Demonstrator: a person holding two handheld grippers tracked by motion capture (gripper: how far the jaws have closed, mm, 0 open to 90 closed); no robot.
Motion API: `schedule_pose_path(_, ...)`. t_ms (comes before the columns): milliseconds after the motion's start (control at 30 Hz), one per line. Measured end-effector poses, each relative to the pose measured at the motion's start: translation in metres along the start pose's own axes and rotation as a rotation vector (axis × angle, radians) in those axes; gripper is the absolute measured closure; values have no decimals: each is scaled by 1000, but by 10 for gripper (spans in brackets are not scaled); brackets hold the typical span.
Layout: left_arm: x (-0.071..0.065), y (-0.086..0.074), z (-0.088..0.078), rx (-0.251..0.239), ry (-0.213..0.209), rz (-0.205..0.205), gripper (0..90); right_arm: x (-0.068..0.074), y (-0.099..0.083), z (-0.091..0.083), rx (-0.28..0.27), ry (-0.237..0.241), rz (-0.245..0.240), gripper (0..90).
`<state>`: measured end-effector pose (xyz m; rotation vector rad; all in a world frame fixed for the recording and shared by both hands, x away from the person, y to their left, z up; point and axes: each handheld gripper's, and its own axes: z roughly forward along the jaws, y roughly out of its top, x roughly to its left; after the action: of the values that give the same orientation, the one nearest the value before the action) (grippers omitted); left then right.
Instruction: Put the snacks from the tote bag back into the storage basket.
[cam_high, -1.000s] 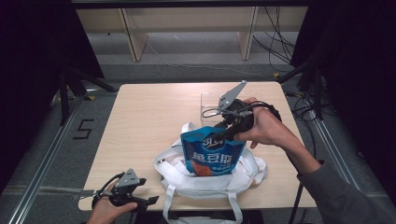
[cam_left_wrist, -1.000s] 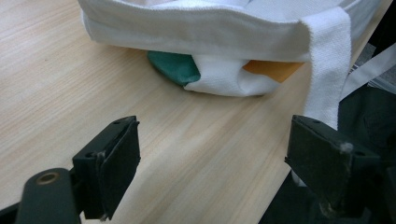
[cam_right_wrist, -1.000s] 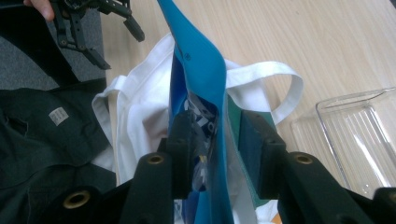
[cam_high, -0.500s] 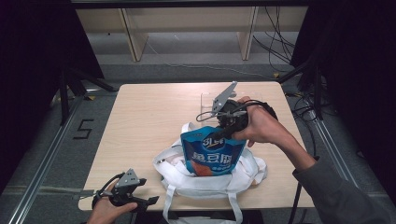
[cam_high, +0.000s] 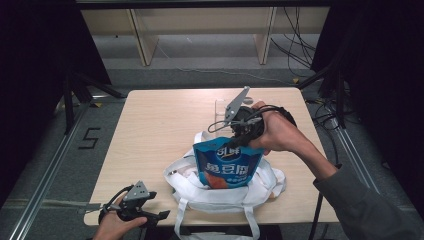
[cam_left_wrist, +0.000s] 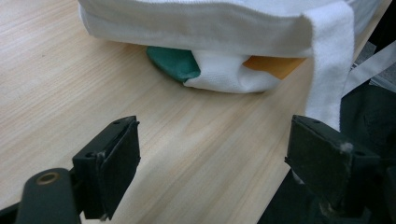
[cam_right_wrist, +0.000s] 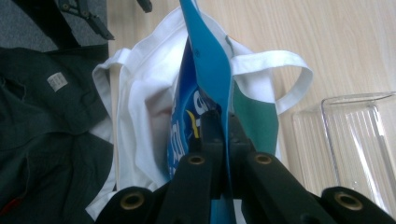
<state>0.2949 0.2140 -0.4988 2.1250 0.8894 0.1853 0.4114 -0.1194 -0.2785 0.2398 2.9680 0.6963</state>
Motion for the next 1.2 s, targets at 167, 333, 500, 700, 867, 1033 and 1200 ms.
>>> schedule_pose_path(167, -1, 1, 0, -17, -6, -17, 166, 4, 2, -5, 15, -1, 13, 900)
schedule_pose_path(333, 0, 0, -1, -5, -3, -4, 166, 5, 8, -18, -7, -2, -11, 900)
schedule_pose_path(500, 2, 1, -2, 2, -7, 19, 166, 4, 18, -43, -62, -7, -41, 900)
schedule_pose_path(700, 2, -1, -1, -1, -2, -7, 166, 4, 36, -76, -51, -49, -54, 900)
schedule_pose_path(867, 1, -1, 1, -12, -13, -20, 166, 2, 45, -98, -56, -71, -57, 900)
schedule_pose_path(1033, 1, -1, 0, -3, 0, -15, 166, -4, 49, -118, -79, -117, -80, 900)
schedule_pose_path(1200, 2, -1, 0, -13, -8, -4, 166, -14, 50, -135, -80, -146, -52, 900)
